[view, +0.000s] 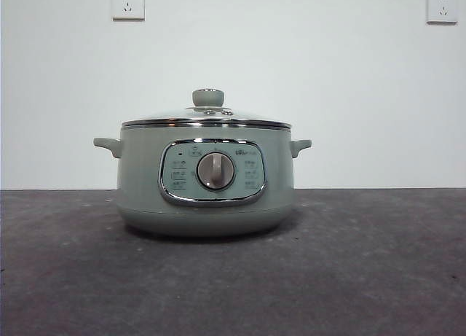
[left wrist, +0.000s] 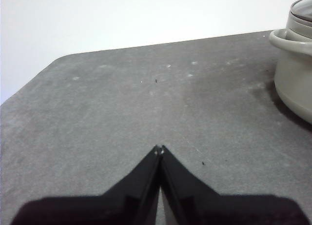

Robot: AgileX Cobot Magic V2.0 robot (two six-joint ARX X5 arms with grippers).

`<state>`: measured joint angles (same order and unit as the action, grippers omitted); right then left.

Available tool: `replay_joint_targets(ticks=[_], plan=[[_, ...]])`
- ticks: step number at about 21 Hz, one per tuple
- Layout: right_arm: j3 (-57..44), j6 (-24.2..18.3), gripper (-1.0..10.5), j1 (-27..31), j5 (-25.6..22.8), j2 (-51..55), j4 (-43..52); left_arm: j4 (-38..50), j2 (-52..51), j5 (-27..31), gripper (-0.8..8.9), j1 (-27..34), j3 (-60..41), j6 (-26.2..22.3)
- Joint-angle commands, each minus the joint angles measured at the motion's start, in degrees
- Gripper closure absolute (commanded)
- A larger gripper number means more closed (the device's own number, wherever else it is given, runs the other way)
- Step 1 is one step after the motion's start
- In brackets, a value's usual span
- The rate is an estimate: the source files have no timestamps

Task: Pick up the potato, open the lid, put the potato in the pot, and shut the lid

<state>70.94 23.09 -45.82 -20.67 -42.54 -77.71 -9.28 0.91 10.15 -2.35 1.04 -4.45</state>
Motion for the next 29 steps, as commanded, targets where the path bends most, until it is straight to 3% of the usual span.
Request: replay_joint_targets(ticks=[1,3,5,6,10,15,21,29], plan=[[-1.2,-5.8,9.5,8.7,-0.5,0.9,-0.2,0.5,0.0,0.0,8.16,0.2,-0.6,0.4],[-6.3,-14.2,9.5,19.2,1.6,5.6,11.9,0.5,0.0,0.0,8.16,0.2,-0.6,0.4],[-16.8,-21.6,9.5,29.0,10.6,13.2,28.9,0.6,0.0,0.0,8.16,0.2,-0.6,0.4],[-23.1,-23.7,9.5,33.2,13.8,17.2,36.3,0.6,0.0,0.0,8.16,0.2,-0.6,0.4],[-48.2,-25.5,9.5,44.2,14.9,30.2,58.2,0.5,0.0,0.0,8.16,0.2,-0.6,0.4],[-64.0,-24.7,9.5,47.5,15.3,38.9,66.2,0.6,0.0,0.0,8.16,0.2,-0.6,0.4],[-69.9,-24.3,9.5,47.6,16.0,42.1,67.5,0.5,0.0,0.0,8.16,0.2,-0.6,0.4],[-70.1,-24.9,9.5,47.6,17.8,42.1,67.0,0.5,0.3,0.0,8.16,0.2,-0.6,0.4]])
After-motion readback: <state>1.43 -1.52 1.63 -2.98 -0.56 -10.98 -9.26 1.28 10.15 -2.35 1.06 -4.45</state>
